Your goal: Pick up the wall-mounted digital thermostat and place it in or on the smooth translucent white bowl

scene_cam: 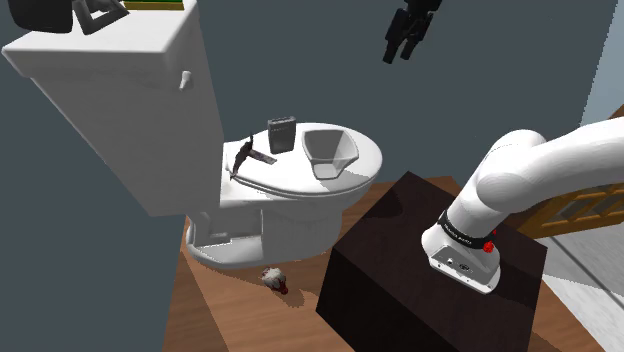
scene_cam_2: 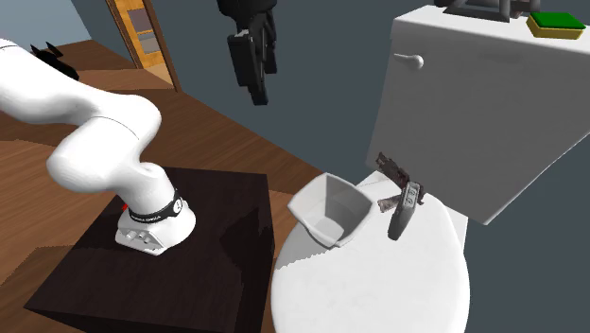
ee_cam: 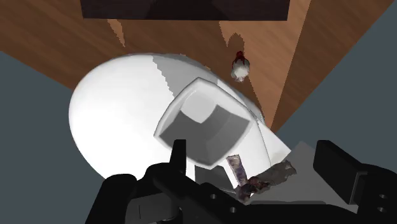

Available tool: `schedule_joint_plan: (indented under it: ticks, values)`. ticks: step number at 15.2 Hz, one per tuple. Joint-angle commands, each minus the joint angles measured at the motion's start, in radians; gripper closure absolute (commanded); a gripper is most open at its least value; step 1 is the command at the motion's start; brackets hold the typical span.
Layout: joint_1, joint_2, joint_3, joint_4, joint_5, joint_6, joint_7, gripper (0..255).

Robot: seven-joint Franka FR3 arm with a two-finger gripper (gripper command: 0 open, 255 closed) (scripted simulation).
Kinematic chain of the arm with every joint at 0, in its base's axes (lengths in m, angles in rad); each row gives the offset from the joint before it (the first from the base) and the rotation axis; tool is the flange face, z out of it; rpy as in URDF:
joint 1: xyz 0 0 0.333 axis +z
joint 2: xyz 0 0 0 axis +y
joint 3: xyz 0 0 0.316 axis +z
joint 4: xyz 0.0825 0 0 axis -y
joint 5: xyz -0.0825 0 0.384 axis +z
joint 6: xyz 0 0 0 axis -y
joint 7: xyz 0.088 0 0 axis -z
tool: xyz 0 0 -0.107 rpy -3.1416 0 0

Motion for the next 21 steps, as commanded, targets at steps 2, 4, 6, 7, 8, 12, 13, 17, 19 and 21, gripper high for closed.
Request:
schedule_joint_plan:
  ticks: [2,4,6,7,8,12,13,17,19,21]
  values:
    - [0.005,0.031,-0.008,-0.001,-0.005,0.025,-0.024,0]
    - [0.017,0.094,-0.023,0.002,-0.014,0.074,-0.071,0]
    - [0.028,0.161,-0.038,0.01,-0.021,0.12,-0.117,0]
    - [0.034,0.196,-0.044,0.016,-0.024,0.143,-0.14,0]
    - [0.04,0.231,-0.051,0.024,-0.026,0.165,-0.163,0]
    - [0.061,0.378,-0.073,0.066,-0.03,0.245,-0.253,0]
    - [0.066,0.416,-0.077,0.08,-0.029,0.262,-0.275,0]
    - [0.083,0.569,-0.09,0.148,-0.023,0.325,-0.362,0]
    - [0.089,0.647,-0.092,0.189,-0.019,0.351,-0.405,0]
    - [0.093,0.725,-0.092,0.234,-0.014,0.372,-0.445,0]
